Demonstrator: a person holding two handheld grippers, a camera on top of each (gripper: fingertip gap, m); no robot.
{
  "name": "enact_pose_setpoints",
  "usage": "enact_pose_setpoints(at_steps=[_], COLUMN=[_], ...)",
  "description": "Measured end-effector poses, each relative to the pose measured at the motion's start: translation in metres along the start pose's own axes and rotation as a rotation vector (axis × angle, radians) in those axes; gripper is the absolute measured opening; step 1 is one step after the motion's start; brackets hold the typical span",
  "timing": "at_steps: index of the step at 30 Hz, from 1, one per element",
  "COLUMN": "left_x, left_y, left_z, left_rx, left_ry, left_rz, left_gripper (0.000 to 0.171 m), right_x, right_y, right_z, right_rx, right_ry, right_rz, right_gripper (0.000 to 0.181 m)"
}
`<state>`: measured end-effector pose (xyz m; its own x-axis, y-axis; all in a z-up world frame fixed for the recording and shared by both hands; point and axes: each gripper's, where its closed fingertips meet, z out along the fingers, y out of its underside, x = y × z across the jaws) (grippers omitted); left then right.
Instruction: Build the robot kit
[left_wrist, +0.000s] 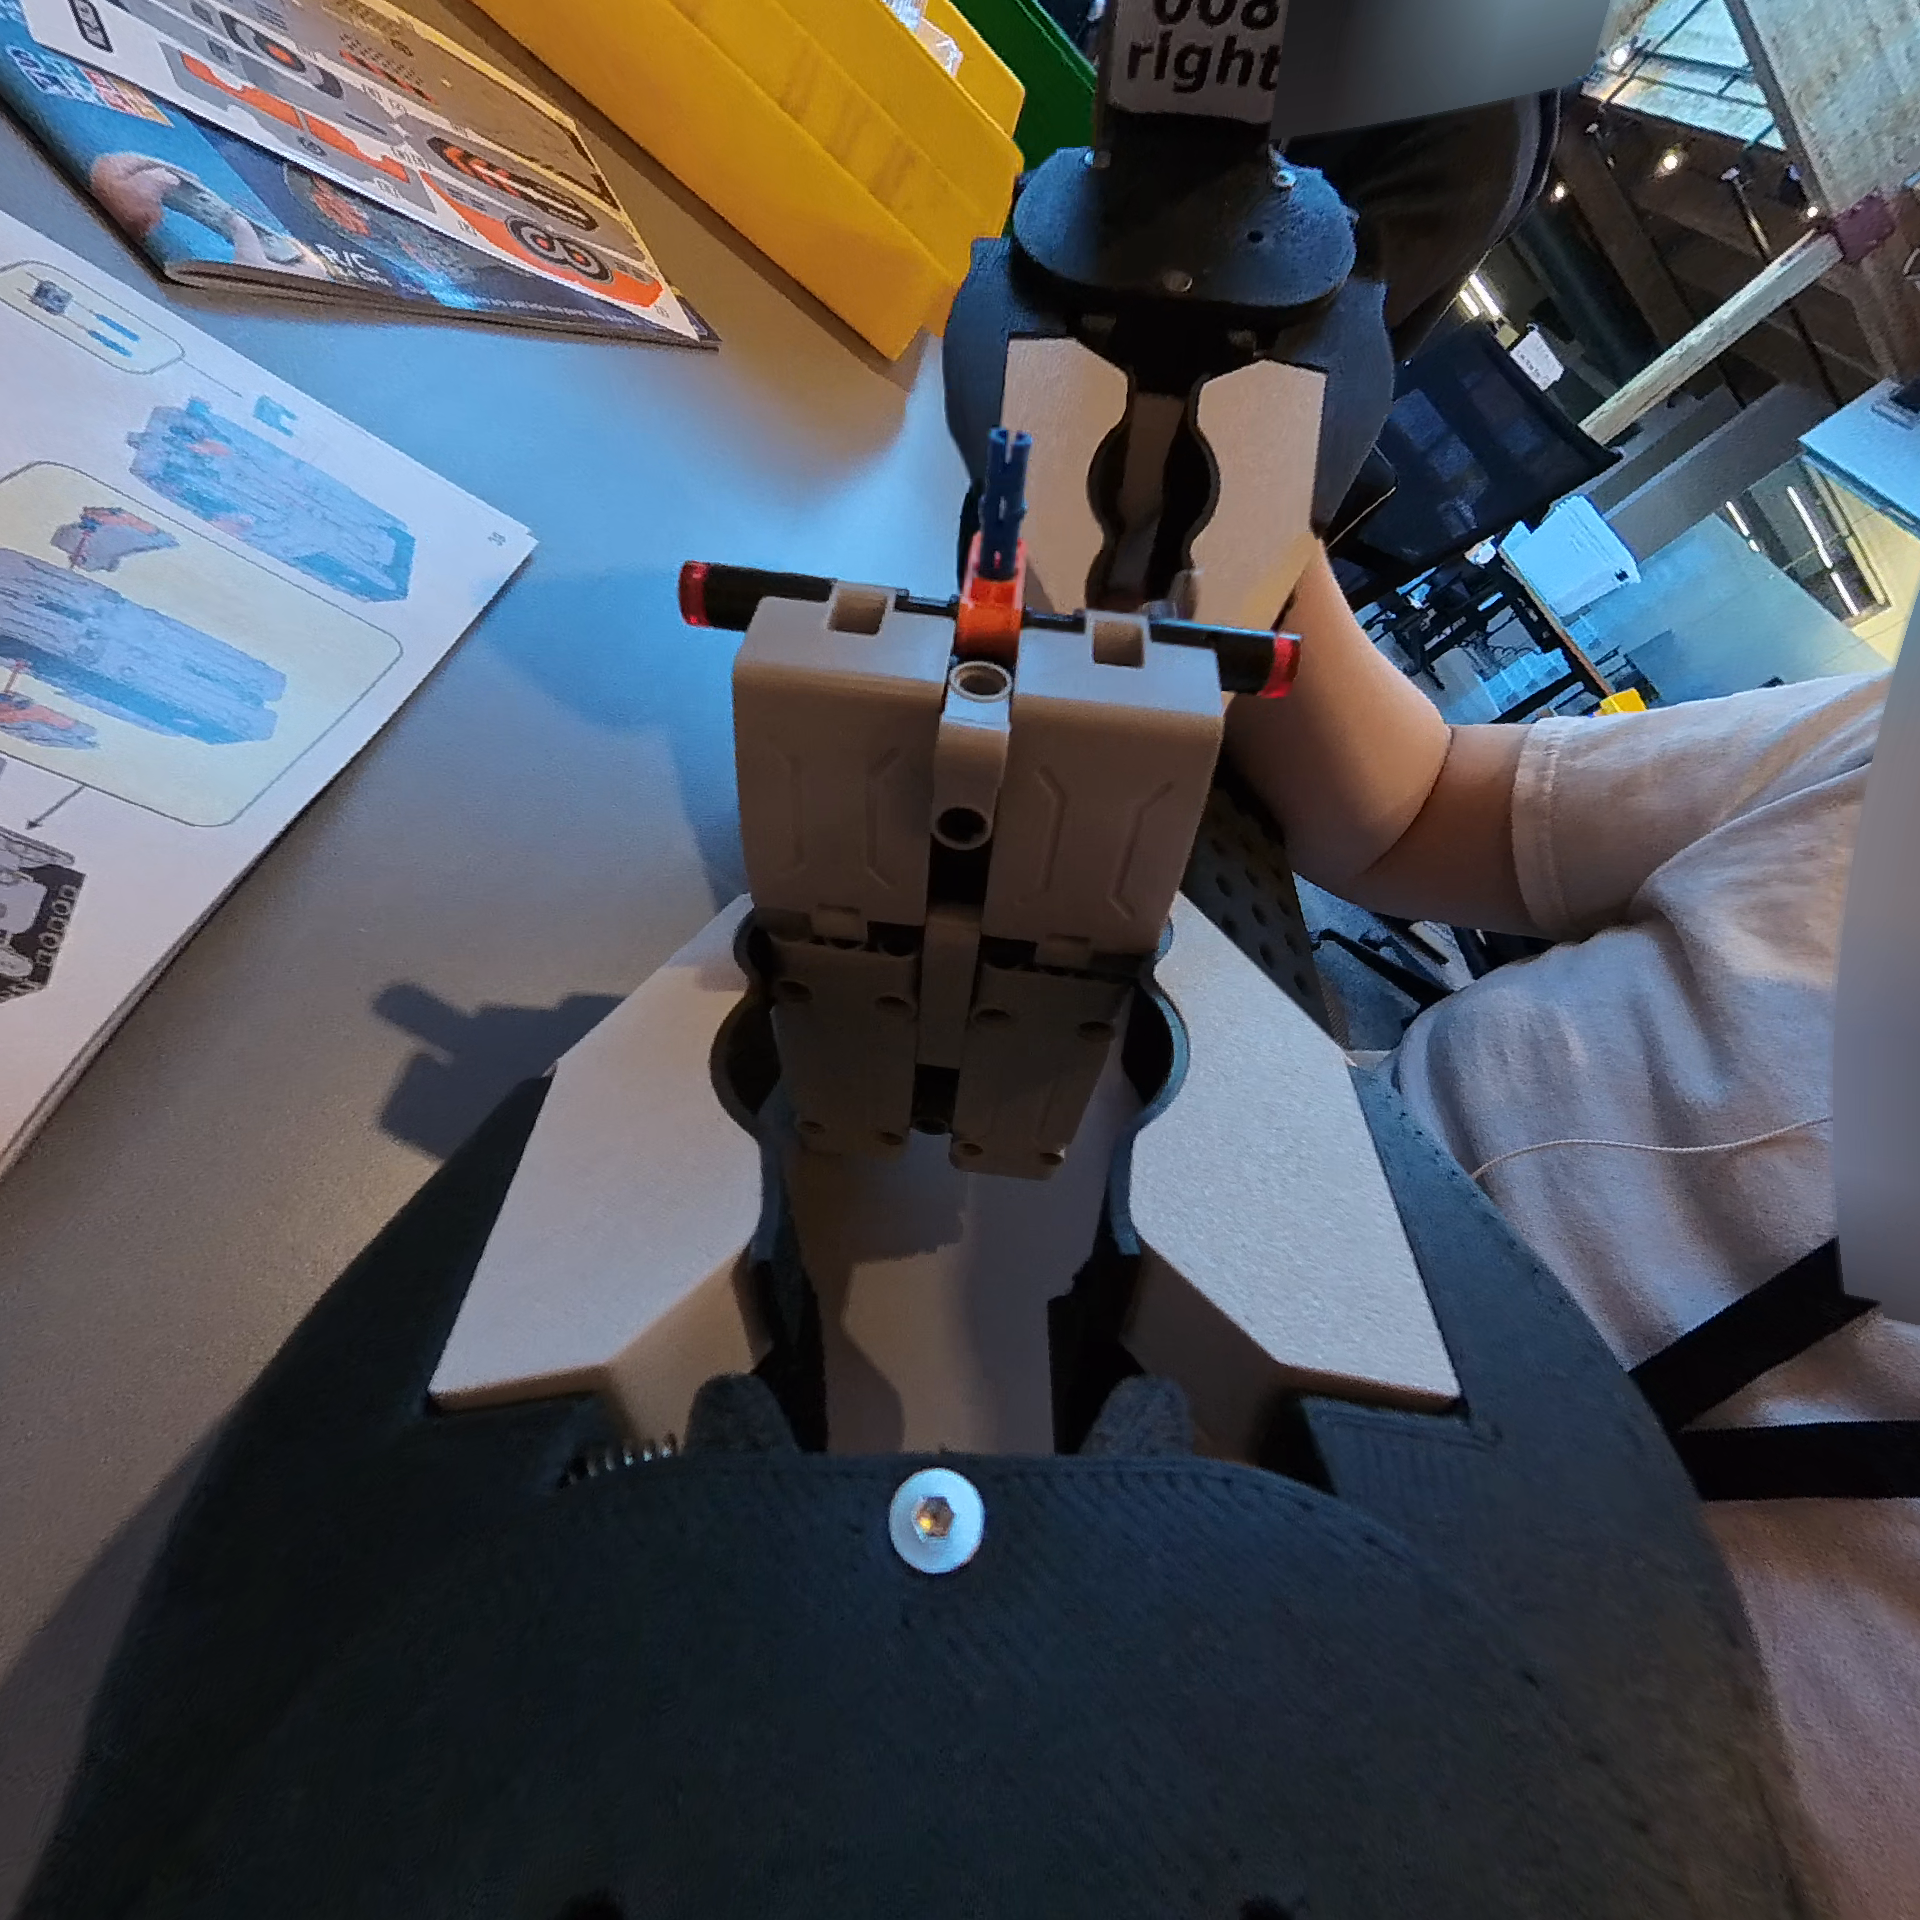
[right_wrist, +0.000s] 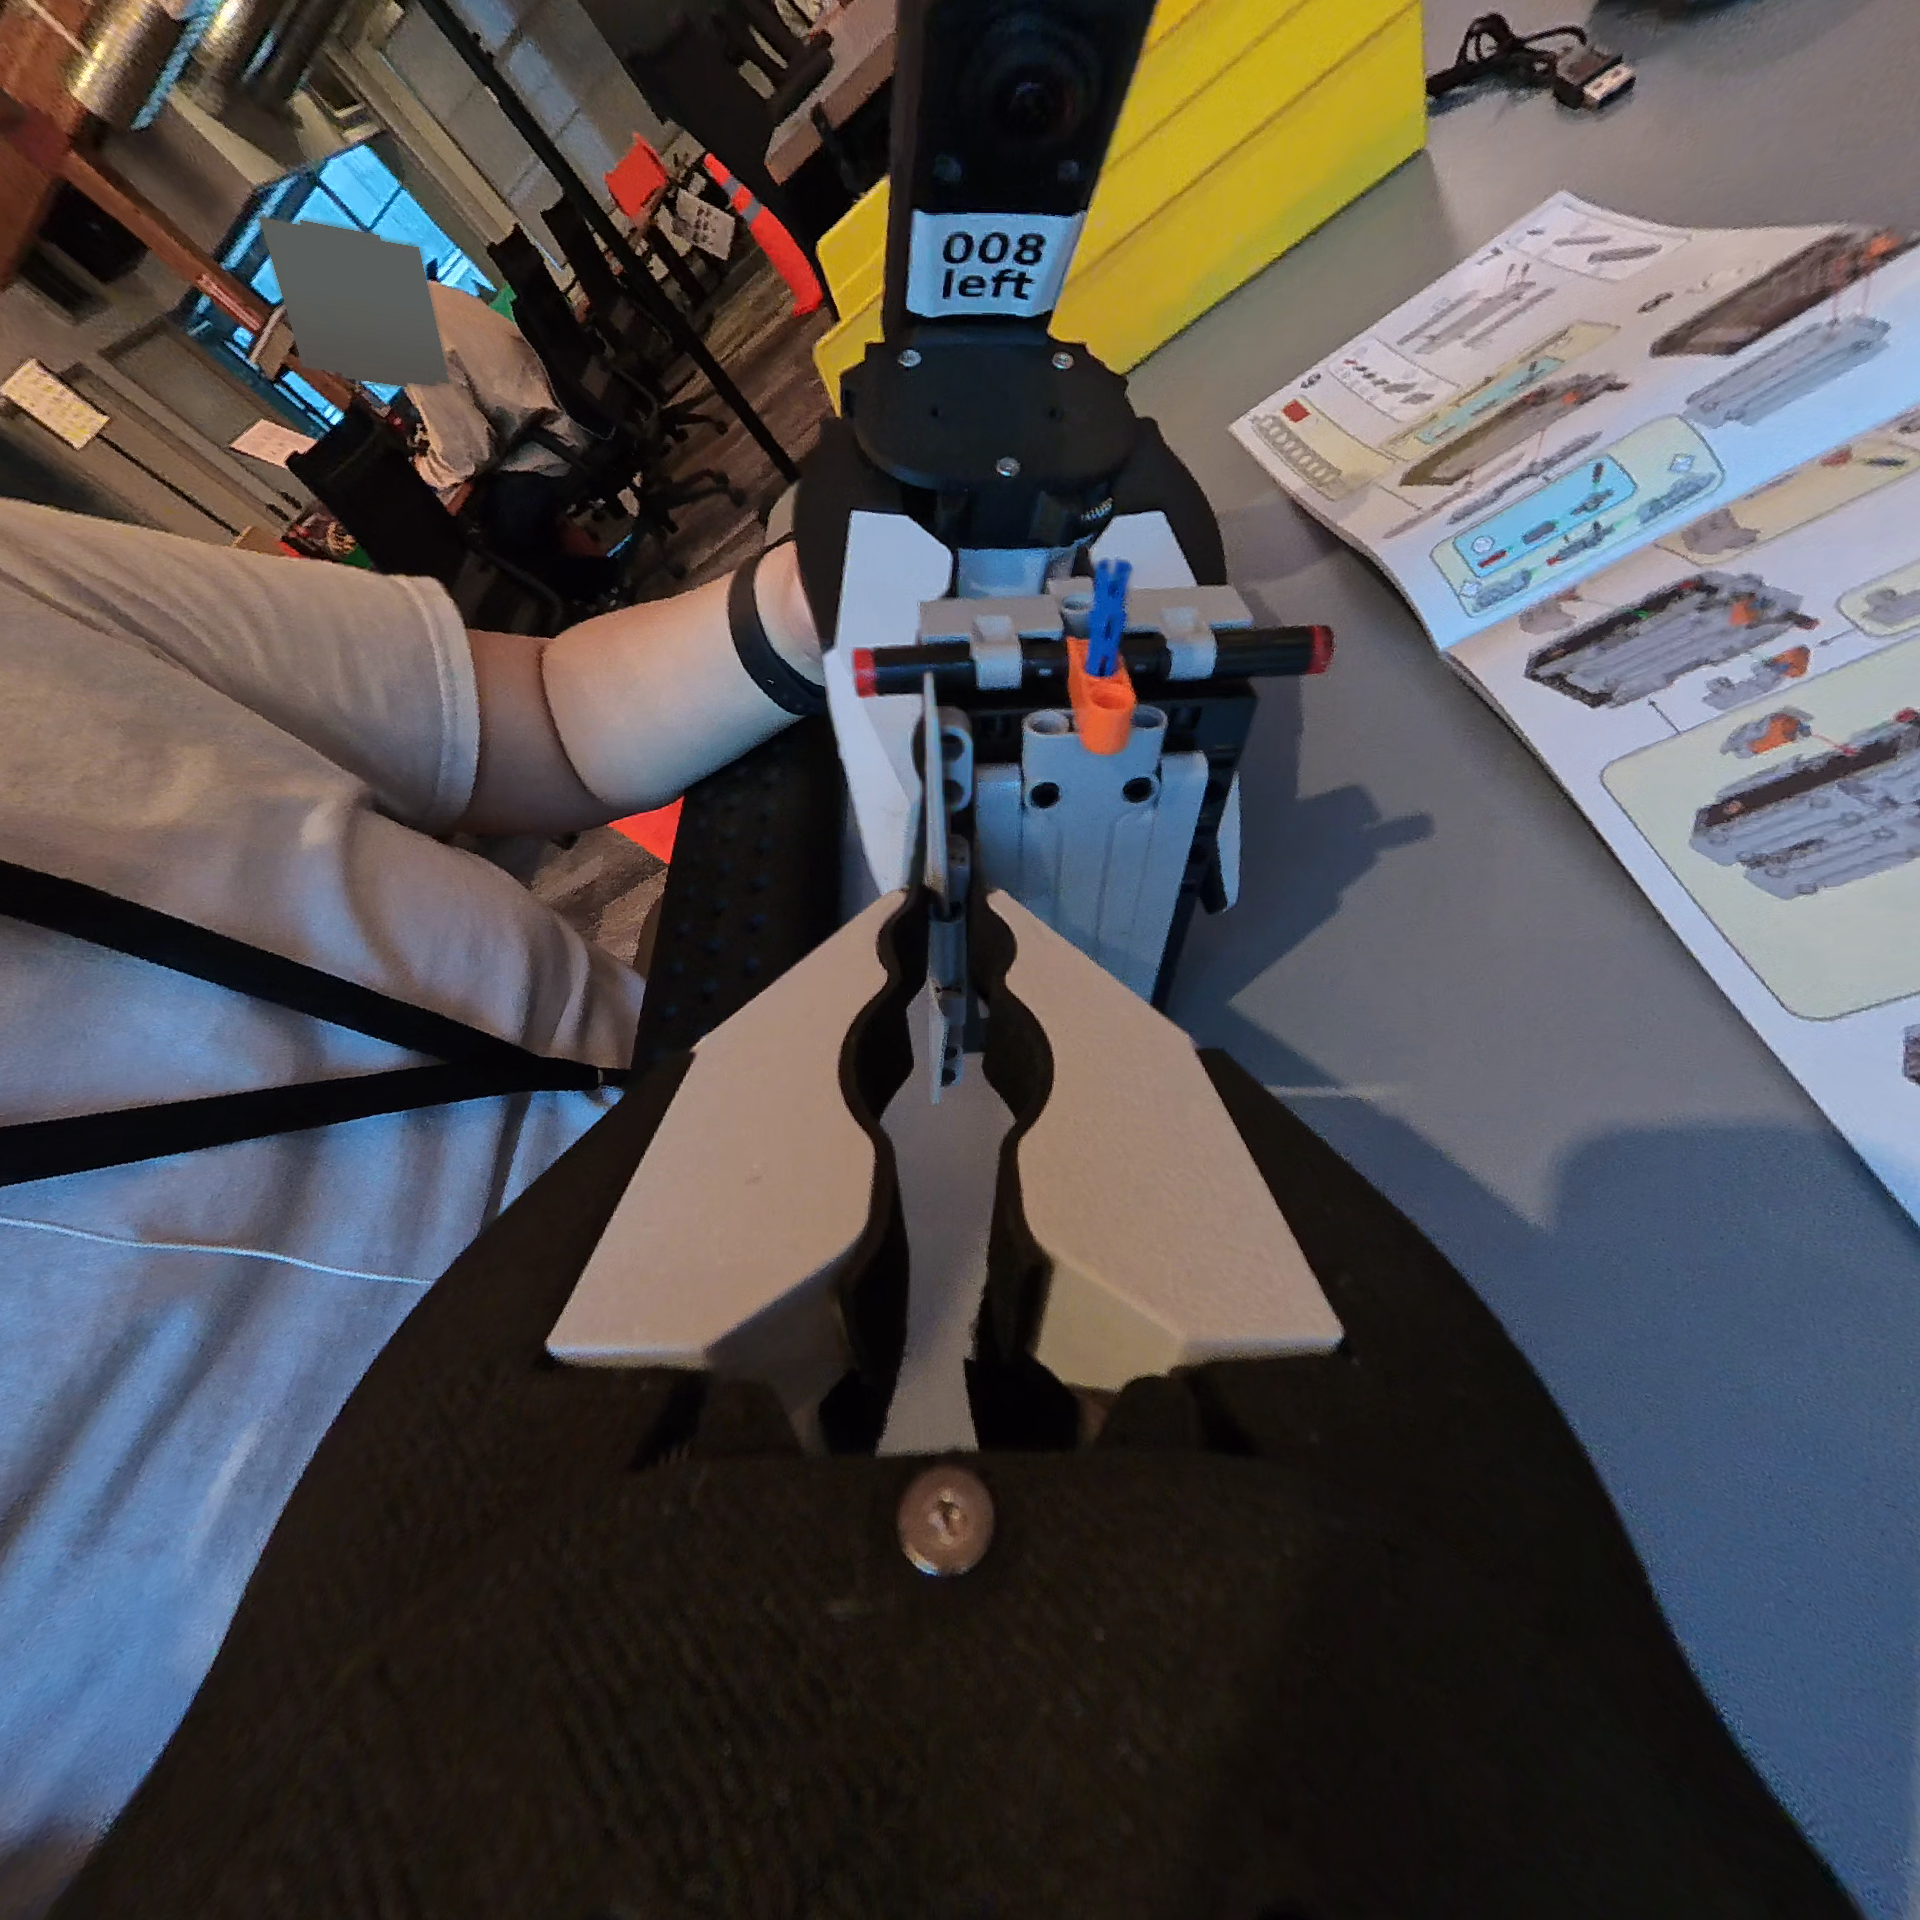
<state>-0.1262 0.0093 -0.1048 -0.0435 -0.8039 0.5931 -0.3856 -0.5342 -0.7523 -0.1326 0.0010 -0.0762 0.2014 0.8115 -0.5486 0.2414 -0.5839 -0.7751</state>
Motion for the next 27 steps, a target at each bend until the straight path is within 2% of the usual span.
enact_pose_setpoints(at_steps=[3,11,19,27], left_x=[0.001,0.003,0.002,0.002], left_y=[0.0,0.001,0.005,0.011], left_z=[-0.002,-0.004,-0.011,-0.018], left_rx=[0.016,0.025,0.013,-0.026], left_ry=[0.022,0.064,0.088,0.086], left_rz=[-0.001,0.017,0.026,0.057], left_gripper=[0.066,0.066,0.066,0.065], right_x=[0.001,0.0,0.0,0.0], right_y=[-0.004,-0.001,0.011,0.011], right_z=[0.001,0.005,0.016,0.021], right_rx=[0.043,0.036,-0.039,-0.021], right_ry=[-0.011,-0.028,0.009,0.019], right_rz=[0.044,0.057,-0.017,-0.052], right_gripper=[0.005,0.005,0.004,0.004])
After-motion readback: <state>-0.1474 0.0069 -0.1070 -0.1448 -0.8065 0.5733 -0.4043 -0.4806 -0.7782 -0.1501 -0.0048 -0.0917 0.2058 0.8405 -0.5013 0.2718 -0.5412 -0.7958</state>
